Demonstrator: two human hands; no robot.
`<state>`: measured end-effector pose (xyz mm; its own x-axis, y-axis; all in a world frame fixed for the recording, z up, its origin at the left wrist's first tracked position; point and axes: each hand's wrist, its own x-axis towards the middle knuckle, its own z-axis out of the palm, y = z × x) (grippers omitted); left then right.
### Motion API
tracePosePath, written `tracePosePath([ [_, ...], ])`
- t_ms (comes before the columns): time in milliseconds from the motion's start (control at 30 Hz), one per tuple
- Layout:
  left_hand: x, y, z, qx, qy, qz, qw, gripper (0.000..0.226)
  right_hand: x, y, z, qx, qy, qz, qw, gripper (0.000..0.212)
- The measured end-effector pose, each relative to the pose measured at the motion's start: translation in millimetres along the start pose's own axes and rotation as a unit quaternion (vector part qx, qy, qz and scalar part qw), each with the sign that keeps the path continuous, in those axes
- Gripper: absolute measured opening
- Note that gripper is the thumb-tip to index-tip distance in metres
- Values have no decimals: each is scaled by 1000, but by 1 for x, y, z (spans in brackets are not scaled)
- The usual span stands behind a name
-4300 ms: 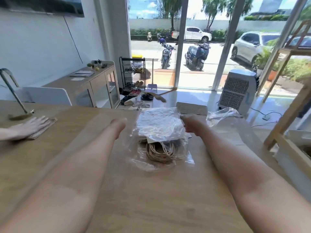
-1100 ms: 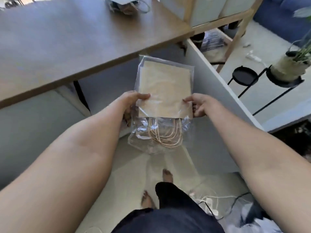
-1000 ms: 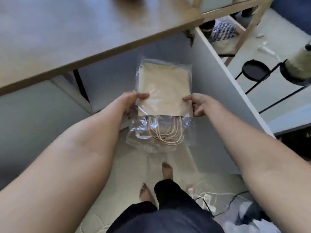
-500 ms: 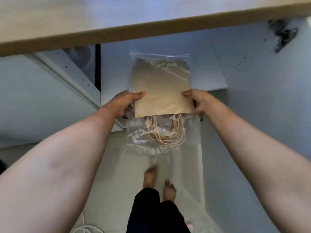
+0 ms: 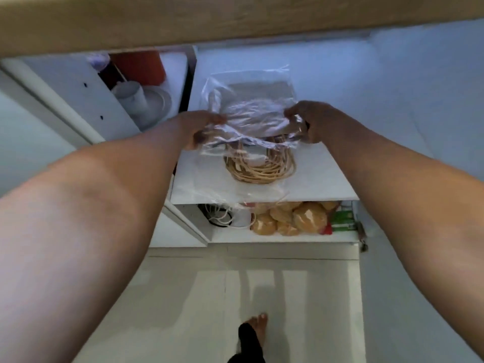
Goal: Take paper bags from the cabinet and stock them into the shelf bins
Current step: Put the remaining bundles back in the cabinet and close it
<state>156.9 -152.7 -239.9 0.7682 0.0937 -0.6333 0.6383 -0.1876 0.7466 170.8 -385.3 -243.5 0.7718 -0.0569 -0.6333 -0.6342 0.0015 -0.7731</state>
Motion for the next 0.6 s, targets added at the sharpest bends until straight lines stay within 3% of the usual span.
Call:
tracePosePath([
  [133, 20, -3, 3, 2, 27, 4, 1000, 35, 36, 9, 3, -26, 9, -23, 999, 19],
  [267, 24, -15, 6, -22, 46, 21, 998, 38, 47, 20, -2, -20, 69, -78, 994, 23],
  [333, 16, -14, 5, -10, 71, 35, 997, 54, 38, 22, -10, -108, 96, -104, 984, 29],
  [400, -2, -9, 5, 50, 125, 29, 990, 76, 14, 23, -18, -219, 160, -187, 944, 30],
  [467, -31, -4, 12, 103, 177, 11, 979, 82, -16, 24, -27, -302, 218, -251, 893, 23],
  [533, -65, -1, 21, 191, 175, -1, 966, 80, -64, 23, -32, -343, 149, -176, 910, 48],
  [600, -109, 3, 33, 284, 138, -5, 949, 80, -105, 23, -48, -382, 104, -127, 909, 51],
])
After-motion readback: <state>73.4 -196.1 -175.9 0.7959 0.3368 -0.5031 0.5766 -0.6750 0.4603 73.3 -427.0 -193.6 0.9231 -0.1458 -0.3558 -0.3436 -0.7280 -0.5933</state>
